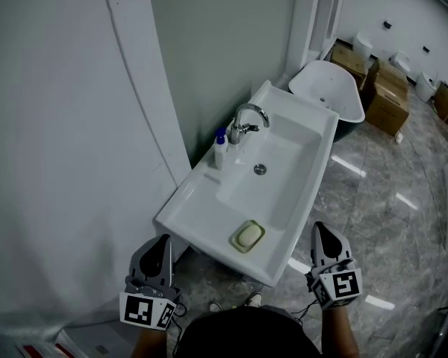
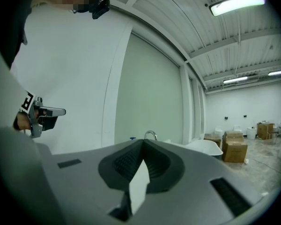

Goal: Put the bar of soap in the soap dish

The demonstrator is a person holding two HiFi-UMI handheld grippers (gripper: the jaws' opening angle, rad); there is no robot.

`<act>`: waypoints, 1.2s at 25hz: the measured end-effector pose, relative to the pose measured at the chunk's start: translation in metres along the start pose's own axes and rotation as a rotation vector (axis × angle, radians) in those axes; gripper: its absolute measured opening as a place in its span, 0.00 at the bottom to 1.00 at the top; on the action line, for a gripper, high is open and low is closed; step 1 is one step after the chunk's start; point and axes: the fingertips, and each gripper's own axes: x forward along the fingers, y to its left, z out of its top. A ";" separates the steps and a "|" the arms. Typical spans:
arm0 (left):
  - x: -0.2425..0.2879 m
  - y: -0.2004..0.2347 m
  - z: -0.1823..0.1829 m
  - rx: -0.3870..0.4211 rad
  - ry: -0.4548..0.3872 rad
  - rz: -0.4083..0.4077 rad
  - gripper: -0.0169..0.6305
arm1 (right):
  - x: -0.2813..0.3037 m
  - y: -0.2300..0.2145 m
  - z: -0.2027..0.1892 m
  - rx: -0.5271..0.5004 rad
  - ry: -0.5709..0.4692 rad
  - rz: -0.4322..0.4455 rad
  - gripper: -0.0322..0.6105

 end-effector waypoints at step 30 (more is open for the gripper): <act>-0.038 0.008 0.009 -0.037 -0.031 0.040 0.06 | -0.010 0.062 0.017 0.019 -0.051 0.082 0.07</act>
